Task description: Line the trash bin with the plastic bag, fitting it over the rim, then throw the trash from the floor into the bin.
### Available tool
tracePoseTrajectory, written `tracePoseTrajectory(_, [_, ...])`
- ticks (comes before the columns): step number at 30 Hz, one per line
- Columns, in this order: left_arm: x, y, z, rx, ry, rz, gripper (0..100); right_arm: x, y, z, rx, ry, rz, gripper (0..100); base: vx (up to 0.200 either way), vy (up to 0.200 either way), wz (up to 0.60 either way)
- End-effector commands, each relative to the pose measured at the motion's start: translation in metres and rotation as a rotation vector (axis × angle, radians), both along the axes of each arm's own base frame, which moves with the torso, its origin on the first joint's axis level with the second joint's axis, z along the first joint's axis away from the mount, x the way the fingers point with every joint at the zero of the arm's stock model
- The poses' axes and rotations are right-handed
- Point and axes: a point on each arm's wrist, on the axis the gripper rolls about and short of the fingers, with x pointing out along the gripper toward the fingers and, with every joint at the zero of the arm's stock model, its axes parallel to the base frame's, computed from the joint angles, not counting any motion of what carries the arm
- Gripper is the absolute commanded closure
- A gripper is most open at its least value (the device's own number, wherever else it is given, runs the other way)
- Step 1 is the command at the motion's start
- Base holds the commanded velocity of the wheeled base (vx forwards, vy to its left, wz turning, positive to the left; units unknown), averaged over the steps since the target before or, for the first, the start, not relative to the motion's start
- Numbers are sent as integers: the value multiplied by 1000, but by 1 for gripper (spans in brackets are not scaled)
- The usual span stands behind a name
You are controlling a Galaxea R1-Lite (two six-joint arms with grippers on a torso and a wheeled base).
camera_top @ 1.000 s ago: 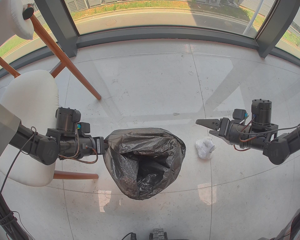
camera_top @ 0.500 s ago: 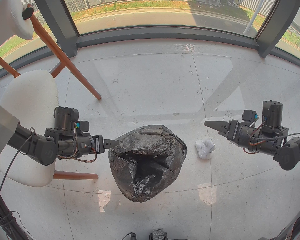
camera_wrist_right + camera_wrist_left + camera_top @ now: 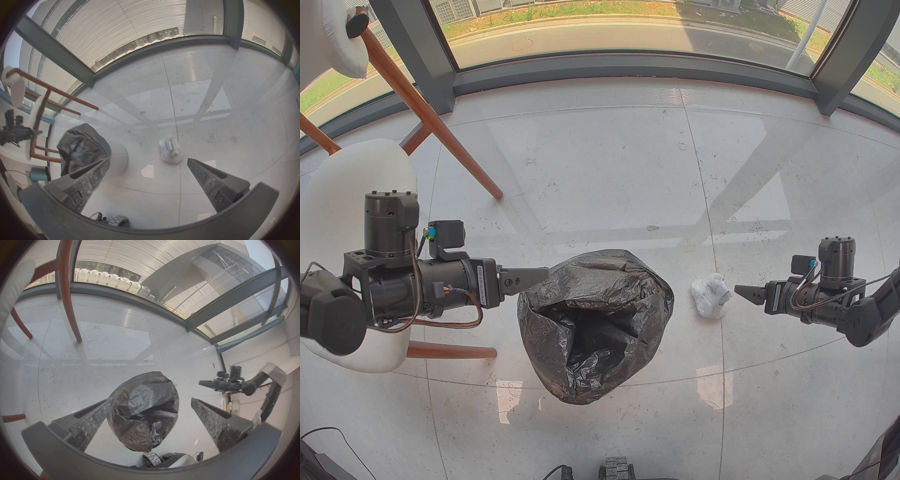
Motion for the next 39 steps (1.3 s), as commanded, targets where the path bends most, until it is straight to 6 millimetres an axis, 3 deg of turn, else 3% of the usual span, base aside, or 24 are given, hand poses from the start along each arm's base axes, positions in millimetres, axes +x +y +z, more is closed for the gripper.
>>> tracePoseTrajectory(1, [-47, 10, 18, -41, -108, -34, 0, 31, -11, -62, -65, 71, -26, 0, 0, 0, 0])
tracePoseTrajectory(5, [-71, 14, 21, -66, -165, -54, 0, 59, -11, -88, -84, 6, -21, 0, 0, 0, 0])
tracePoseTrajectory(10, [-86, 21, 31, -79, -215, -28, 0, 81, -9, -113, -115, -5, -2, 0, 0, 0, 0])
tracePoseTrajectory(20, [-101, 29, 47, -103, -294, 0, 0, 120, 0, -137, -114, -55, 6, 0, 0, 0, 0])
tracePoseTrajectory(27, [-107, 33, 53, -108, -326, 38, 0, 145, 4, -170, -117, -72, 9, 0, 0, 0, 0])
tracePoseTrajectory(28, [-106, 33, 53, -109, -328, 40, 0, 147, 5, -173, -117, -74, 10, 100, 0, 0, 0])
tracePoseTrajectory(31, [-105, 36, 57, -110, -340, 60, 0, 151, 6, -179, -116, -80, 10, 100, 0, 0, 0])
tracePoseTrajectory(36, [-103, 39, 61, -112, -355, 81, 0, 151, 6, -170, -110, -101, 12, 100, 0, 0, 0])
tracePoseTrajectory(39, [-102, 39, 66, -120, -370, 85, 0, 148, 7, -131, -97, -159, 13, 100, 0, 0, 0])
